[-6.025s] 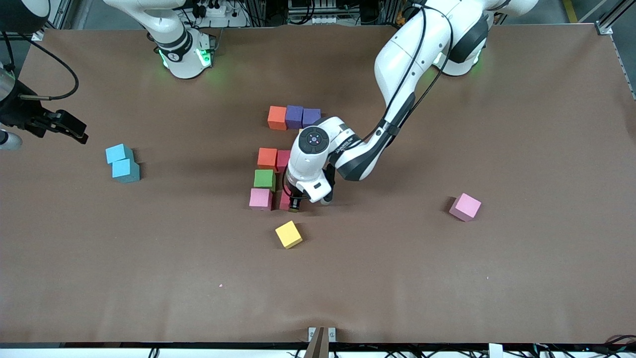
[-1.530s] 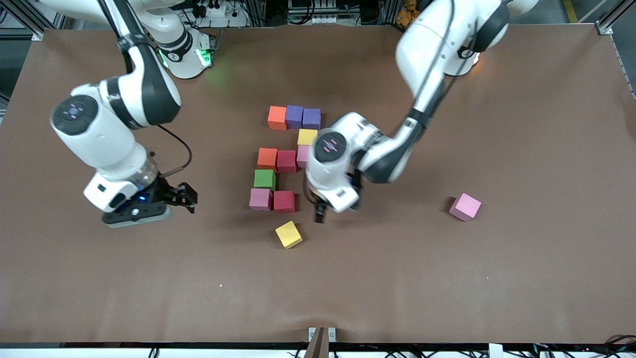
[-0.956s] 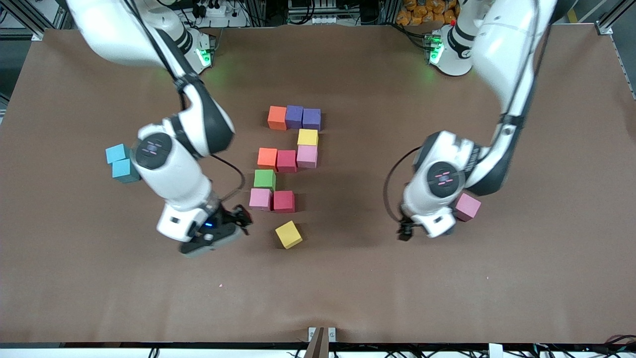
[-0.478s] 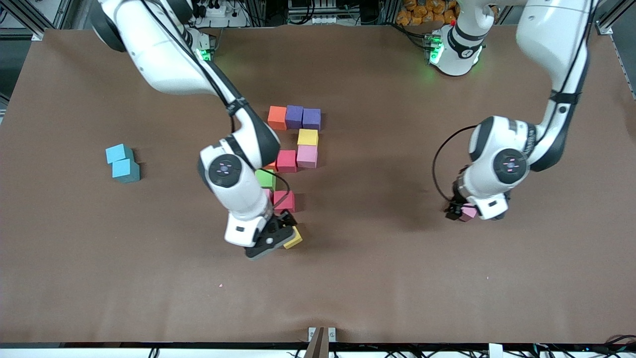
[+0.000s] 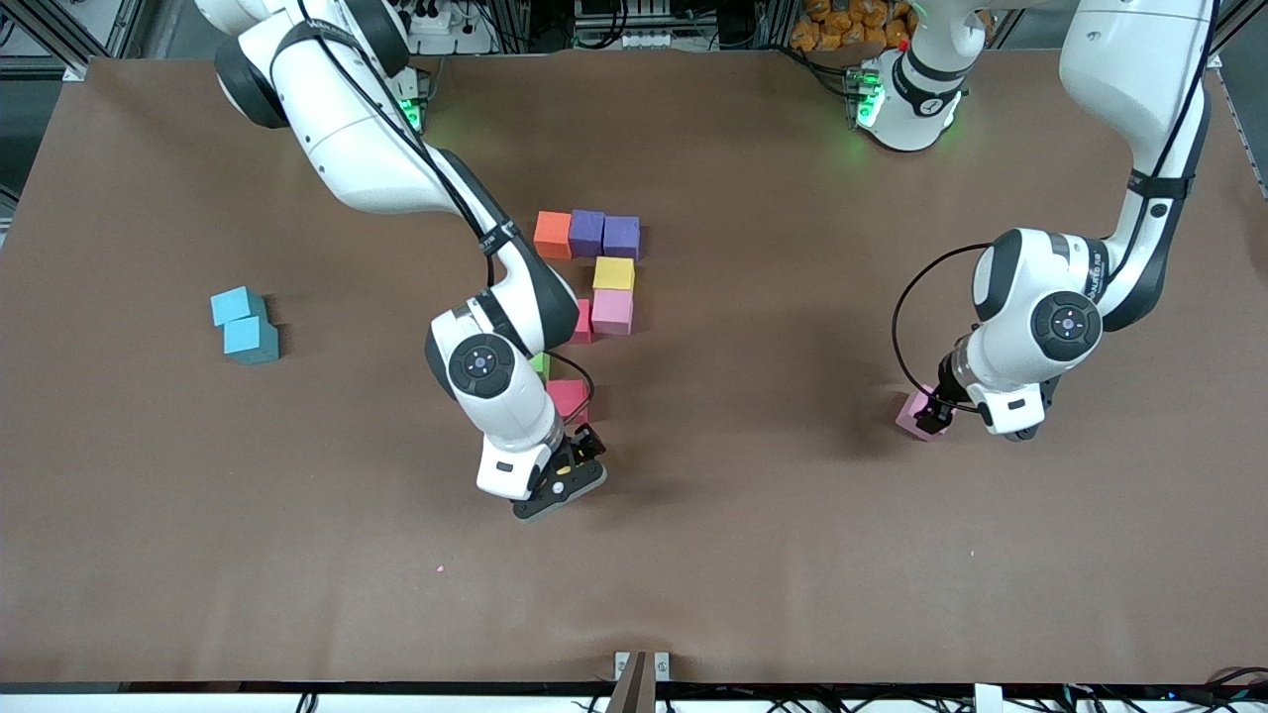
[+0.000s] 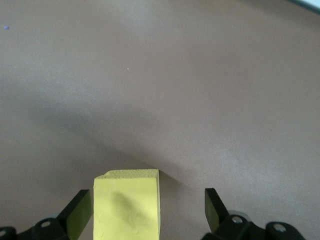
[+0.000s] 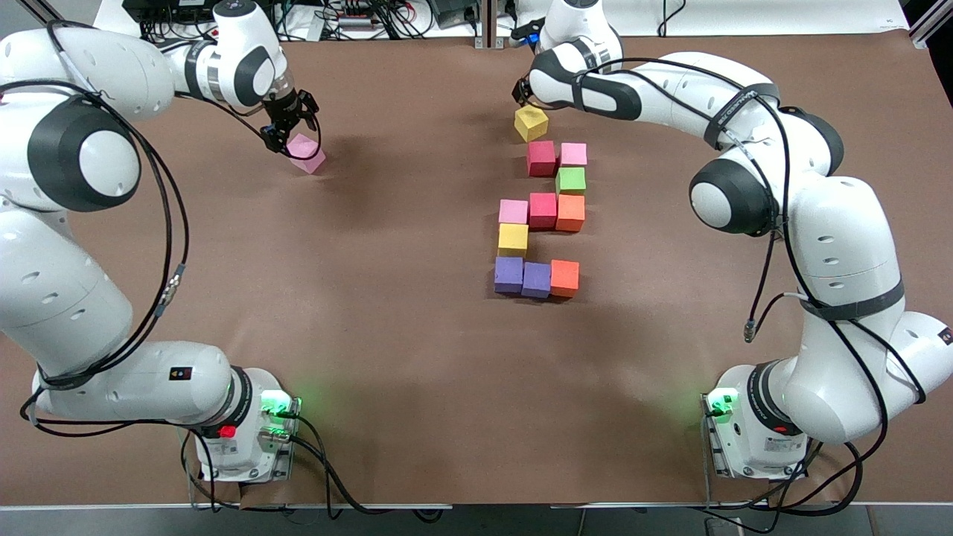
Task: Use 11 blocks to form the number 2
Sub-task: 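Lift the yellow block with the right gripper while the left gripper grasps pink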
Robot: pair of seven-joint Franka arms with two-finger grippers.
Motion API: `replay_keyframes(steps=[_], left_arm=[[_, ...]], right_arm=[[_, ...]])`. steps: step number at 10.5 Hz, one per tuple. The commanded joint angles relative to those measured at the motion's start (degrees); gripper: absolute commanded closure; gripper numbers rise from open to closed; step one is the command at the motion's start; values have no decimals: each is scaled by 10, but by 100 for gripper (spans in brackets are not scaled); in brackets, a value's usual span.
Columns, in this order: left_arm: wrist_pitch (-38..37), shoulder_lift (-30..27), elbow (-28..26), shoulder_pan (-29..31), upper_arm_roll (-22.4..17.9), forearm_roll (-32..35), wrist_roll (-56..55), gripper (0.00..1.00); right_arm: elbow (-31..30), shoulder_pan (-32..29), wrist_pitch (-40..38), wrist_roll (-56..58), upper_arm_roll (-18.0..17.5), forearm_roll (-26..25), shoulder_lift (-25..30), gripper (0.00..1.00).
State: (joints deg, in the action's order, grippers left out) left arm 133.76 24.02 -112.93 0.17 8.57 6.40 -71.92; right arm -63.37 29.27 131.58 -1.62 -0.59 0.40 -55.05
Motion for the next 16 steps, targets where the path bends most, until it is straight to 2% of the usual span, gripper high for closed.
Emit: replay_keyframes(steps=[1, 9, 12, 13, 14, 15, 16], left_arm=[[39, 19, -4, 11, 0, 12, 6, 0], [50, 31, 10, 25, 0, 27, -4, 0], [50, 31, 13, 25, 0, 27, -5, 0], [50, 31, 13, 25, 0, 27, -5, 0], [50, 30, 13, 25, 0, 27, -5, 0], [49, 29, 13, 25, 0, 27, -5, 0], [49, 29, 13, 26, 0, 27, -7, 0]], right_arm=[[26, 19, -12, 2, 21, 47, -22, 0], [-6, 24, -6, 29, 25, 50, -30, 0], [-6, 28, -8, 34, 25, 75, -29, 0], [-6, 33, -5, 31, 29, 74, -29, 5], [-7, 39, -5, 33, 35, 74, -30, 22], [-7, 40, -5, 36, 38, 72, -33, 47], [-7, 40, -5, 36, 39, 72, -33, 64]])
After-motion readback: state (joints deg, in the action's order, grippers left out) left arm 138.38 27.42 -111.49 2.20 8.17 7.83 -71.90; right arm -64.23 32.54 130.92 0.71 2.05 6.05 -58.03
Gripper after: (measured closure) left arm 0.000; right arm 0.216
